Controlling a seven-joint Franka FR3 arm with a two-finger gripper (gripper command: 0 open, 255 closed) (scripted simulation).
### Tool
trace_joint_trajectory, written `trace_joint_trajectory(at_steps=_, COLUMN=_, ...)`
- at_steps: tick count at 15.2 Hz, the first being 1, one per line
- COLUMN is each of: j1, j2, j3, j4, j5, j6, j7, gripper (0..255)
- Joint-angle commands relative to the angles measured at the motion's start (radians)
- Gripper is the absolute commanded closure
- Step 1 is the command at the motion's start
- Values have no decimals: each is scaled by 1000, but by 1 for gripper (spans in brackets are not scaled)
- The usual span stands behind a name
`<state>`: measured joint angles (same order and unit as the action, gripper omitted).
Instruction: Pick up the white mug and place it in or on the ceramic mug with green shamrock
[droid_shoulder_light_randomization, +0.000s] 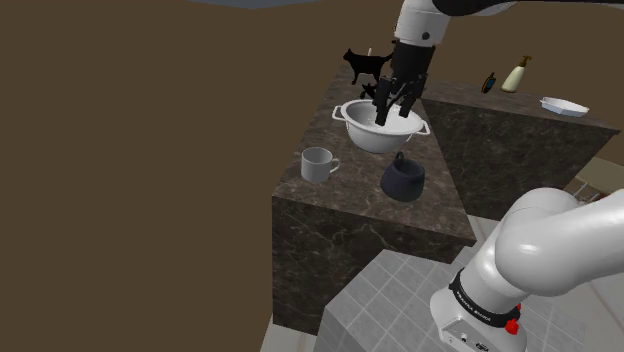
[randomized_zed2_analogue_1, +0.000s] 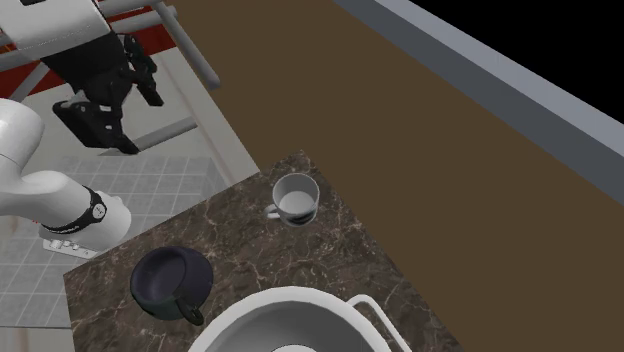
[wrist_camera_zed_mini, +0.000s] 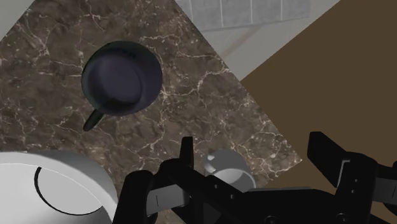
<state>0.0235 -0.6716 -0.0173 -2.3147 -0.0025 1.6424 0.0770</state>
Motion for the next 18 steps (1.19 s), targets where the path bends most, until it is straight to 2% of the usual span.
trace_joint_trajectory(at_steps=1, j1=4, j2=54, j3=12, j4=-6, j5=3, j6=60, j7=14, gripper=0)
trace_joint_trajectory(at_steps=9, j1=12, j2=317, j3=48, j4=31, j5=-4, j6=275, j7=61, gripper=0)
trace_joint_trajectory(at_steps=17, j1=16, j2=612, j3=76, j4=155, j5=-34, j6=434, j7=115, gripper=0)
trace_joint_trajectory(at_steps=18, j1=6, j2=557, j3=59, j4=90, j5=-26, j6=906, j7=103, gripper=0)
